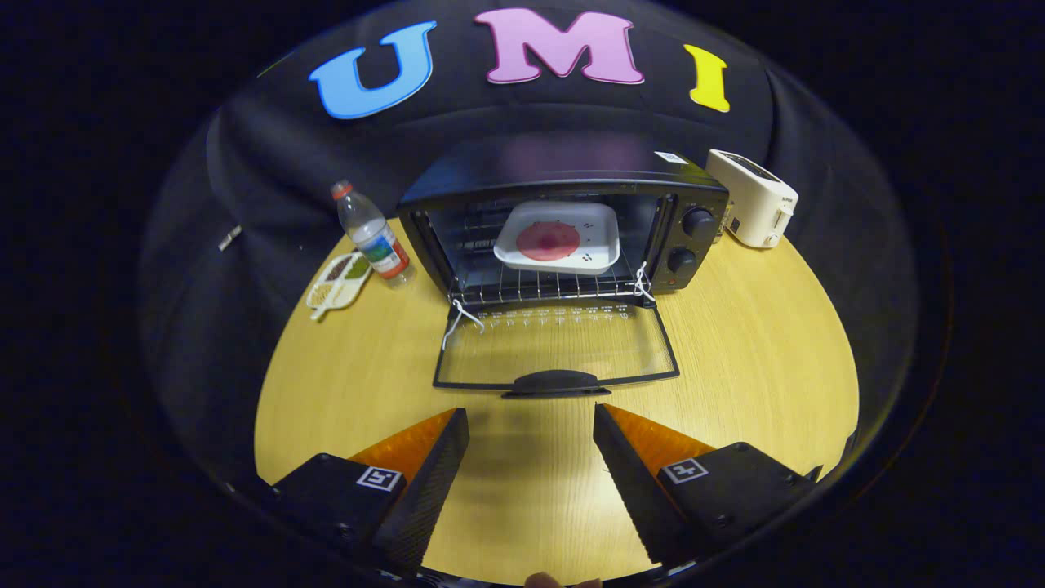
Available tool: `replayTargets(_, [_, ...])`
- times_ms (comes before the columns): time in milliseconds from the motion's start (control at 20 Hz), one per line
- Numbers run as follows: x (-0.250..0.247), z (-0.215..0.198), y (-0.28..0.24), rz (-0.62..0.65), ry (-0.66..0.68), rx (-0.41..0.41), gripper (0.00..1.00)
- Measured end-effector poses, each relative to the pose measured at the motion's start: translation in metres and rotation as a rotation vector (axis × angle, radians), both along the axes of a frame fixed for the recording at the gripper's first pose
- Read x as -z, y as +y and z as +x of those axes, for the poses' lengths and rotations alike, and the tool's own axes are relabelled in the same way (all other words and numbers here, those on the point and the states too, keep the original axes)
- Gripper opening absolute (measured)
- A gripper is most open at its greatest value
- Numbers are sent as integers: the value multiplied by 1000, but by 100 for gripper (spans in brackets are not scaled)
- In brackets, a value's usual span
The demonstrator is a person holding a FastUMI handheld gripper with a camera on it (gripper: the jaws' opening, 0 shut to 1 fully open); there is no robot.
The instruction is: Open the toaster oven, put the food inside, and close the toaster oven door.
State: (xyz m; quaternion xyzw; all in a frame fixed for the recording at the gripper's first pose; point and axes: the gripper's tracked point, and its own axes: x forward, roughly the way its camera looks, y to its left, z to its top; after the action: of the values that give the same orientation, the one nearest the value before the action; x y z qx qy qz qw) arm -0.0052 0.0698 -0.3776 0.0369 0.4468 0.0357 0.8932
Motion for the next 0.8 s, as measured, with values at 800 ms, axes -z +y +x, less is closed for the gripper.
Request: replayTargets(800, [101,34,1,-101,170,44,100])
